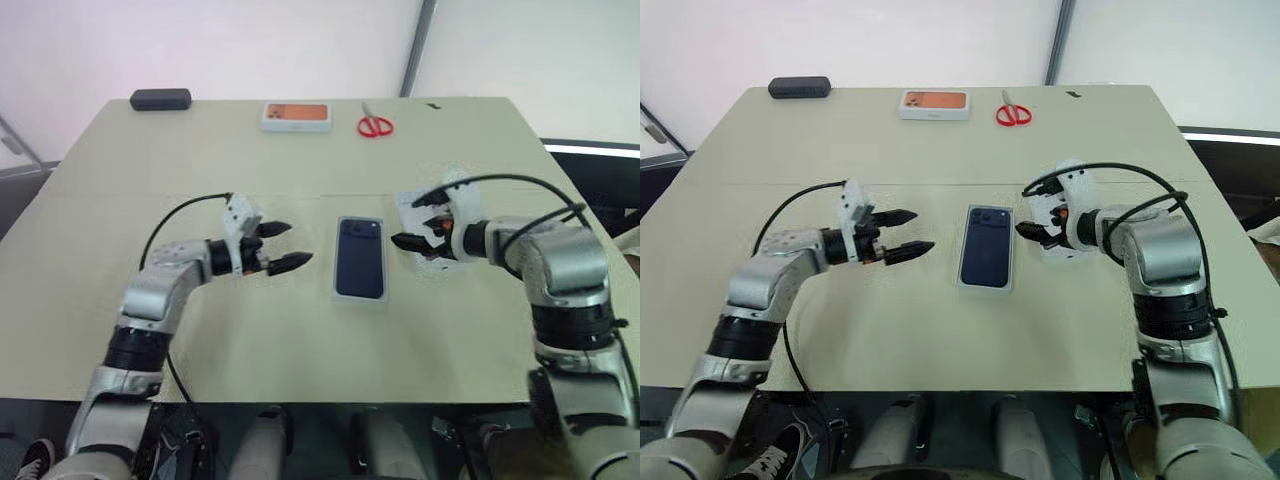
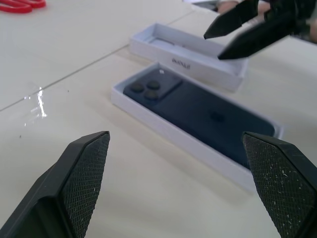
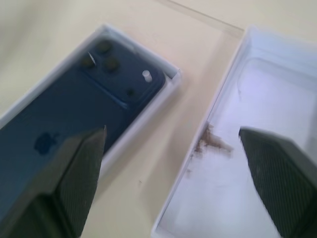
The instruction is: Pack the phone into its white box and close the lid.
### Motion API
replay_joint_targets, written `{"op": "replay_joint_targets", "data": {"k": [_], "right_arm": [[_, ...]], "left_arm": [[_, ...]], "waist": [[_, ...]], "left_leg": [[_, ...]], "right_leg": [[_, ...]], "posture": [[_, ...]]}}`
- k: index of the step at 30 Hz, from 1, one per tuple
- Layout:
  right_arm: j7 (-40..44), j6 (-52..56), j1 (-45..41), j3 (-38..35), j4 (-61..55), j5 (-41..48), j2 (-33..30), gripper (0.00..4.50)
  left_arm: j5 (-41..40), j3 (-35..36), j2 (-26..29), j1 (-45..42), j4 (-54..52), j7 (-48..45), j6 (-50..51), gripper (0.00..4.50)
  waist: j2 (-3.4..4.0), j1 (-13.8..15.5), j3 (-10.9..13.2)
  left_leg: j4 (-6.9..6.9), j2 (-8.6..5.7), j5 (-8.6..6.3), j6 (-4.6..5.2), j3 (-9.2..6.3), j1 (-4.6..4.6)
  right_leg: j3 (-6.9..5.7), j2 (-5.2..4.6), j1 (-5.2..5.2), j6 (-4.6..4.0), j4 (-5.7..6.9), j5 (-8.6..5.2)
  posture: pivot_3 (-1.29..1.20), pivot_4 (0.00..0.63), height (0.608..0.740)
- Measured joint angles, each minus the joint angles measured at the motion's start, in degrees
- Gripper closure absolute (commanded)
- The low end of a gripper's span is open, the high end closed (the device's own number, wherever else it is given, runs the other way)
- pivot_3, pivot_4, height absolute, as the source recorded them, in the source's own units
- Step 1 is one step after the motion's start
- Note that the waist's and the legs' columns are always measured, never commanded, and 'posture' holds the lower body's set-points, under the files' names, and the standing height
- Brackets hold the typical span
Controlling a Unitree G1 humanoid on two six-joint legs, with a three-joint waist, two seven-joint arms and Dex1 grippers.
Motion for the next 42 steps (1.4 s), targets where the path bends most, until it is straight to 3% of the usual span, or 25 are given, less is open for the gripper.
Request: {"op": "replay_joint_targets", "data": {"k": [7, 15, 24, 27, 34, 38, 42], "right_arm": [[-8.8, 9.7, -1.8, -0.3, -0.1, -0.8, 4.9, 0.02], [-13.8, 9.5, -2.3, 4.0, -0.3, -2.0, 3.4, 0.02], [-15.3, 7.5, -2.2, 5.3, 0.6, -2.0, 4.0, 0.02], [-15.9, 6.8, -0.9, 5.4, 1.3, -2.0, 4.2, 0.87], [-17.4, 5.3, -0.1, 6.0, 2.1, -2.2, 4.8, 4.47], [-18.9, 4.8, -0.4, 5.6, 2.9, -2.7, 5.8, 4.47], [-22.3, 5.2, -2.6, 0.3, 6.7, -3.9, 10.8, 4.47]], "left_arm": [[-2.8, 1.8, -3.6, 1.6, -2.0, 0.4, -2.8, 0.01], [-5.2, 4.2, -0.2, 7.0, -6.4, -1.6, -7.4, 0.01], [-5.5, 4.1, -1.3, 7.8, -8.0, 1.3, -7.5, 0.01], [-5.6, 3.8, -2.0, 7.9, -8.0, 2.1, -7.4, 0.0], [-8.1, 4.9, -2.8, 5.7, -7.8, 4.4, -5.0, 0.0], [-8.2, 5.2, -2.7, 5.7, -7.3, 4.5, -5.0, 0.0], [-8.1, 5.2, -2.8, 5.7, -6.6, 5.0, -5.0, 0.0]], "waist": [[0.0, 0.0, 0.0], [0.03, -0.3, 0.0], [0.03, -0.2, 0.0], [0.03, -0.3, 0.0], [0.02, -0.4, 0.0], [0.01, -0.4, 0.0], [0.01, -0.7, 0.0]], "left_leg": [[0.02, -0.01, -0.06, 0.11, 0.0, -0.08], [0.0, 0.0, -0.07, 0.12, 0.05, -0.04], [0.01, -0.02, -0.07, 0.13, 0.05, -0.05], [0.01, -0.01, -0.07, 0.13, 0.07, -0.05], [0.03, -0.01, -0.07, 0.13, 0.07, -0.03], [0.04, -0.01, -0.07, 0.13, 0.1, -0.01], [0.03, 0.0, -0.07, 0.13, 0.09, 0.02]], "right_leg": [[-0.02, -0.06, -0.03, 0.02, -0.02, 0.01], [-0.01, 0.11, -0.08, 0.0, 0.06, 0.0], [-0.02, 0.09, -0.07, 0.02, 0.05, 0.0], [-0.03, 0.11, -0.06, 0.02, 0.05, 0.0], [-0.03, 0.14, -0.04, 0.02, 0.06, 0.01], [-0.03, 0.14, -0.01, 0.02, 0.06, 0.0], [-0.02, 0.17, -0.01, 0.01, 0.07, 0.01]], "posture": [[0.0, 0.15, 0.74], [0.0, 0.15, 0.74], [0.0, 0.15, 0.74], [0.0, 0.15, 0.74], [0.0, 0.15, 0.74], [0.0, 0.15, 0.74], [0.0, 0.15, 0.74]]}}
